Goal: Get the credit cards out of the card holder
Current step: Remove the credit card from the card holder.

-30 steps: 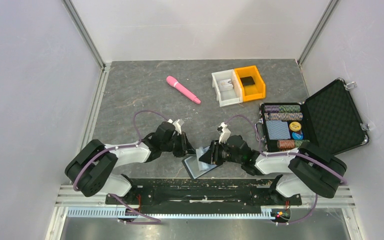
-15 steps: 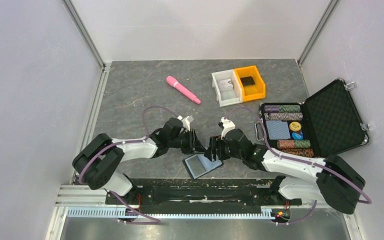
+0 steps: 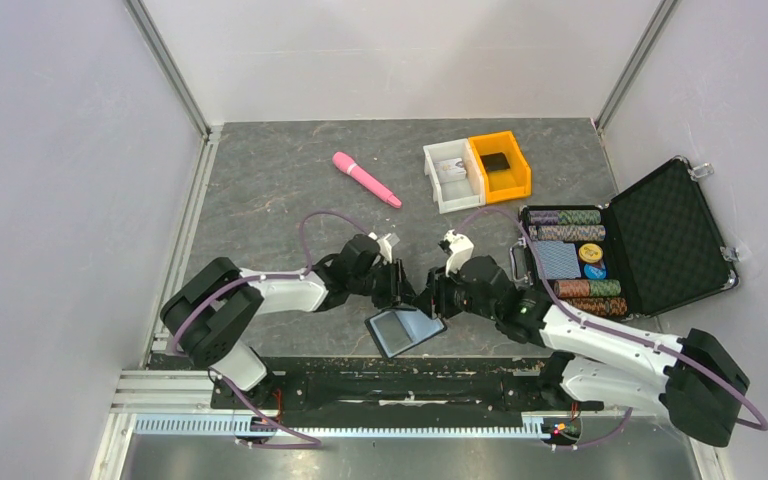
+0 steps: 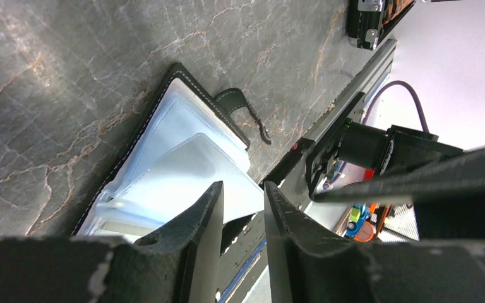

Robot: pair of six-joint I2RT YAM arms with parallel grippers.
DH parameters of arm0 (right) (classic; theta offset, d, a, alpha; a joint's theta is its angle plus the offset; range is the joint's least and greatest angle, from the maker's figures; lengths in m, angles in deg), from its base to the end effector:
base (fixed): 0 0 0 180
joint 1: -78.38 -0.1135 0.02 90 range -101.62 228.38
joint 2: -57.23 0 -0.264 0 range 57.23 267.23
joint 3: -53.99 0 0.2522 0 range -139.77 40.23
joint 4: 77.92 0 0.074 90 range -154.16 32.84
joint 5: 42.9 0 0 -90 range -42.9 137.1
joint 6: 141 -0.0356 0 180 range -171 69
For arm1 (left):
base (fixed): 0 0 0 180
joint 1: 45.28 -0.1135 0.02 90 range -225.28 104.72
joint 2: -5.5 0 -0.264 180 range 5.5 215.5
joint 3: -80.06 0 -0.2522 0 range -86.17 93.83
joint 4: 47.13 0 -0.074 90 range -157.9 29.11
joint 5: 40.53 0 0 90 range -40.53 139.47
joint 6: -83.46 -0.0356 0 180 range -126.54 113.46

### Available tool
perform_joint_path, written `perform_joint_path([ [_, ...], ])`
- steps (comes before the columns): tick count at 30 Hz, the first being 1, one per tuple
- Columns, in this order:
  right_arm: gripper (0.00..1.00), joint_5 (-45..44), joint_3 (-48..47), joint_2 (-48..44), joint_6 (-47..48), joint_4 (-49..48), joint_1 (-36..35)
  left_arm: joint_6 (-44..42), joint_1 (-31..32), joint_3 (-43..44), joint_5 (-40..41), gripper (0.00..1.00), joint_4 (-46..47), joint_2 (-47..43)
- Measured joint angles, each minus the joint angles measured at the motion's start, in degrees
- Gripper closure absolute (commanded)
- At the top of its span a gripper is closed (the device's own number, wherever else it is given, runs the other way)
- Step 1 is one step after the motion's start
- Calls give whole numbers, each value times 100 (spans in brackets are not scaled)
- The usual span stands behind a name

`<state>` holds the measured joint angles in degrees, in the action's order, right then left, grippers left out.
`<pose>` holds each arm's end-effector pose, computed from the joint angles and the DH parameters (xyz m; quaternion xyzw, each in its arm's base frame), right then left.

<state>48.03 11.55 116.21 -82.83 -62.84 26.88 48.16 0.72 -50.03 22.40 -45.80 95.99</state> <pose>0.1359 0.1718 0.2105 -0.1530 0.8595 0.3295 0.3596 0.1937 -0.2239 0.1466 0.0334 0.8835 -0.4557 0.1030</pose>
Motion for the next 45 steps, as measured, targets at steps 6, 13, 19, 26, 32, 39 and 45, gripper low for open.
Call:
perform_joint_path([
  [6, 65, 118, -2, 365, -90, -479, -442, -15, -42, 186, 208, 62, -483, -15],
  [13, 65, -190, -79, 1134, -98, -507, -776, -109, -330, 361, 745, 61, -1567, -592],
  [19, 69, -509, -254, 1550, -59, -509, -855, -267, -660, 461, 1257, 61, -2400, -1233],
  [26, 71, -1036, -682, 2192, -111, -9, -1003, -348, -811, 199, 1794, 57, -3215, -2098],
  [32, 71, -1410, -804, 2411, -133, 356, -1064, -343, -815, -444, 1744, 55, -3381, -2728],
  [39, 69, -1657, -1045, 2461, -136, 796, -1093, -278, -815, -1145, 1473, 54, -3213, -3180],
  [45, 63, -1580, -1224, 2247, -85, 885, -1220, -116, -815, -1561, 1303, 52, -2826, -3373],
])
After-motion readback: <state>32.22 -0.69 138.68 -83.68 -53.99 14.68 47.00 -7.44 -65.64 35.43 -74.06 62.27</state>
